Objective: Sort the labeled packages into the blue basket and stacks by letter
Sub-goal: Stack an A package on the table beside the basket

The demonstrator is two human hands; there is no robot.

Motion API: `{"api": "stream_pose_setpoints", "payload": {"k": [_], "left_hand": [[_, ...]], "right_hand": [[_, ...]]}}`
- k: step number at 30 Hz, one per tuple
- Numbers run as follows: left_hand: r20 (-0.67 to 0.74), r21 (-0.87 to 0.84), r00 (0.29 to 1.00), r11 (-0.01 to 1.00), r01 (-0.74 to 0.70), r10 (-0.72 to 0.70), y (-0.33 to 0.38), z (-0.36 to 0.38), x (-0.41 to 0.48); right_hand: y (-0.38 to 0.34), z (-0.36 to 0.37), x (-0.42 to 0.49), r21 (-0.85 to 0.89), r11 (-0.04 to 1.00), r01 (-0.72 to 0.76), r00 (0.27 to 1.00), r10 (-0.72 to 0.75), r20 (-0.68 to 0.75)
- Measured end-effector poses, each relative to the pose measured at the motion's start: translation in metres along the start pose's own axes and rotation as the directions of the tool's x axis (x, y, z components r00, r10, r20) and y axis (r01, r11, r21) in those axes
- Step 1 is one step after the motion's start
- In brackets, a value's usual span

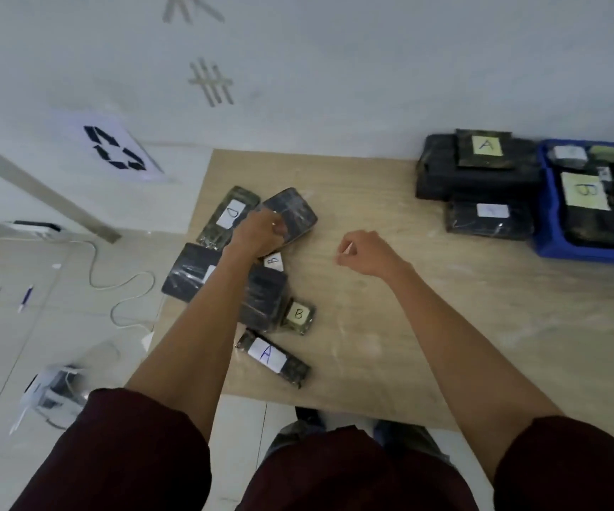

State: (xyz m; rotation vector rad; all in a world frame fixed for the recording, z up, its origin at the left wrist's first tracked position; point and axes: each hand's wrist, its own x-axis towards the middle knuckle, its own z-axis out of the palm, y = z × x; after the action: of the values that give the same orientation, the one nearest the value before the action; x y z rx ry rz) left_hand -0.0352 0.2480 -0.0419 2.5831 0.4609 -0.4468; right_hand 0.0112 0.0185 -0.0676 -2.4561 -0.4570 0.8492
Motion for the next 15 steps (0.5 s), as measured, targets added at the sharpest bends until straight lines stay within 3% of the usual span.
{"api": "stream_pose_setpoints", "payload": {"k": [4,11,15], "left_hand": [[-0.006,0.083,0.996,0.993,0.088,-0.088,-0.054,0.003,-0.009],[-0.021,0.139,0.962,0.952,0.273,-0.272,-0.1,0.001,-0.02],[-0.034,0.022,0.926,0.926,0.378,-0.377,-0.123,-0.002,-0.023]], "right_hand": [[-0.036,0.064,-0.002,0.019,1.0,0.012,0.976,-0.016,0.217],[-0.069,0.126,0.002,0.22,0.966,-0.132,0.979,0.093,0.18],[-0.067,0.13,0.002,0.352,0.914,-0.202,0.967,0.129,0.219]]}}
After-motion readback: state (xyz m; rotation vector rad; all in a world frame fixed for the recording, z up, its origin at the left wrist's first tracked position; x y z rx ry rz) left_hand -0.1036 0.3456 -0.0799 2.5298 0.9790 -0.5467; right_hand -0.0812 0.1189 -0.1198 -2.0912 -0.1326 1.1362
